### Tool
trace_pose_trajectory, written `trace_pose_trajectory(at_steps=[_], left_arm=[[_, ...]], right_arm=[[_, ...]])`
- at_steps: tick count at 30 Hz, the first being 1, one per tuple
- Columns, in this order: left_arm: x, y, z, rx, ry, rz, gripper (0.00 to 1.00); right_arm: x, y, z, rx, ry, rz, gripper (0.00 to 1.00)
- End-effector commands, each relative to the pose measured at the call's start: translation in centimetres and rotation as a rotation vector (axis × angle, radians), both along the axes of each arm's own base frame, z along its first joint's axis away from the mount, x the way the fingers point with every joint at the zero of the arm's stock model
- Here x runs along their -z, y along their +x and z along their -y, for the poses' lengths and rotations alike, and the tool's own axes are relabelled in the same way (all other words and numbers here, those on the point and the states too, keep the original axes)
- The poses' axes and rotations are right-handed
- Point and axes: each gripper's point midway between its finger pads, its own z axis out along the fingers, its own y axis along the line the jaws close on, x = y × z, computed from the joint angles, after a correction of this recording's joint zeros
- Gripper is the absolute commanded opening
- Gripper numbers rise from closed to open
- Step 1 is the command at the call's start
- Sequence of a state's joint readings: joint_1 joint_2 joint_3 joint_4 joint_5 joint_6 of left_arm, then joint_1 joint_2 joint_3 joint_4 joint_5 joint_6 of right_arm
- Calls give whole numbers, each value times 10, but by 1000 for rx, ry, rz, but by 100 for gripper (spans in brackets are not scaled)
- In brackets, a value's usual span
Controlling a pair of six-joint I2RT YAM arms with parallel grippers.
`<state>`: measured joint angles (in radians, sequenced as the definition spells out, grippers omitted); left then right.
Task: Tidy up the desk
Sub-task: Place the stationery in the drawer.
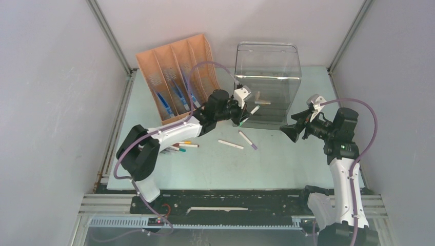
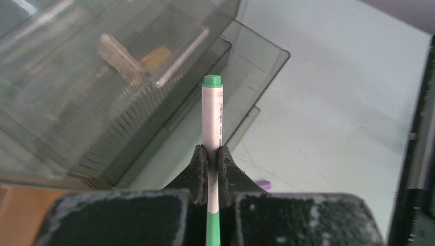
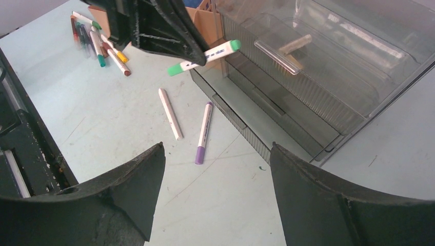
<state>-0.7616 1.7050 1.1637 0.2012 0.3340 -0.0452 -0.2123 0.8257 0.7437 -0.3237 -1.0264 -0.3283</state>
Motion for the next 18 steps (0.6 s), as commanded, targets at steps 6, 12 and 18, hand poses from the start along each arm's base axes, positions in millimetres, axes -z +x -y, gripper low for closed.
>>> trace_pose_trajectory(at_steps=[6,12,18], left_arm=[[-7,36,10,84,165,267,0],[-8,56,17,95,229,287,0],[8,70,19,86,309,261,4]], right_arm=[[-19,0,-3,-17,-20,68,82],[-19,-1,-3,-21,-18,67,82],[-19,0,-3,-19,-20,67,82]])
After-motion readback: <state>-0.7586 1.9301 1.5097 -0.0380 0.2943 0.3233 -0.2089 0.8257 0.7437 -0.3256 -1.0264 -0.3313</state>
